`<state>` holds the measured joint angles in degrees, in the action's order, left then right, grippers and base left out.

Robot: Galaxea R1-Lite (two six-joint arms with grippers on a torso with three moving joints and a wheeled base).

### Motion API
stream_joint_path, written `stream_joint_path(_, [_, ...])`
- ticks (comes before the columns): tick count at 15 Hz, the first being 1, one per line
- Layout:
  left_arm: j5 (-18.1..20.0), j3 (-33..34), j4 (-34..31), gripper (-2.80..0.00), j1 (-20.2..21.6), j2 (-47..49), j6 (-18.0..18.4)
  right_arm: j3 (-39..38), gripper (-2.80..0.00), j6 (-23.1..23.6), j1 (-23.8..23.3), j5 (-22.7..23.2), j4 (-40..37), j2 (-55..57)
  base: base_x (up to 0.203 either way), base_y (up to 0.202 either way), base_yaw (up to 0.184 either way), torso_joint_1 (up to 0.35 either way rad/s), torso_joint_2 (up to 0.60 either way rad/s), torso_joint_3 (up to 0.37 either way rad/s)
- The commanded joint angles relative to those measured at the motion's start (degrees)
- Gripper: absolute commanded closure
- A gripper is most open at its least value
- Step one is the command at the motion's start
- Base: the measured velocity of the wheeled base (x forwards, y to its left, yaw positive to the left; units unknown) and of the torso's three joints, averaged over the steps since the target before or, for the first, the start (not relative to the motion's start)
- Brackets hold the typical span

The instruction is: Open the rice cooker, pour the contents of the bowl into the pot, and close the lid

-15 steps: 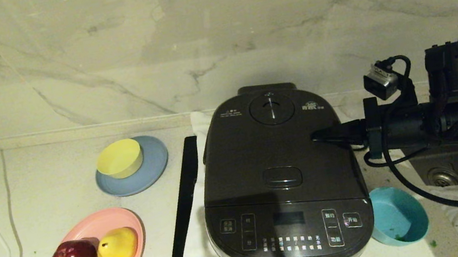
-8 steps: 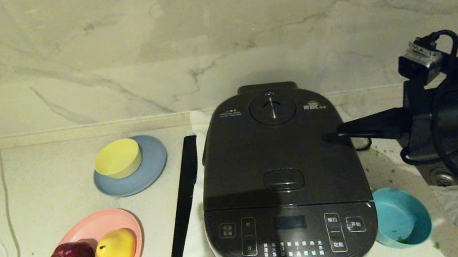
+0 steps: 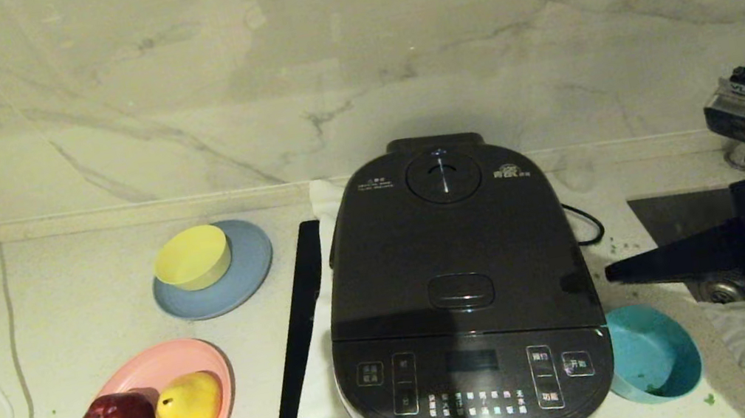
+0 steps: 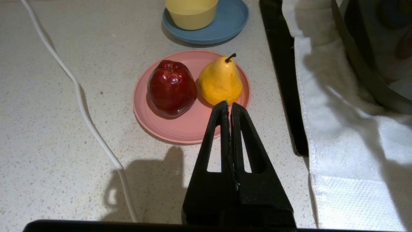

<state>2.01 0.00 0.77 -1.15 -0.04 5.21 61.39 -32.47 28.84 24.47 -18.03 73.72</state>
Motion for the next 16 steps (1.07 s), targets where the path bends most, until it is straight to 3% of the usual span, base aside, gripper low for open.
stream_joint_path(1, [0.01, 0.44, 0.02, 0.00, 0.00, -0.05, -0.02, -0.92, 0.00, 0.08, 4.82, -5.88, -2.26, -1.30, 0.000, 0.000, 0.000, 0.000, 0.00, 0.000])
stream_joint_path(16, [0.01, 0.44, 0.02, 0.00, 0.00, -0.05, -0.02, 1.72, 0.00, -1.63, 12.24, -6.98, -3.50, 8.09, 0.000, 0.000, 0.000, 0.000, 0.00, 0.000])
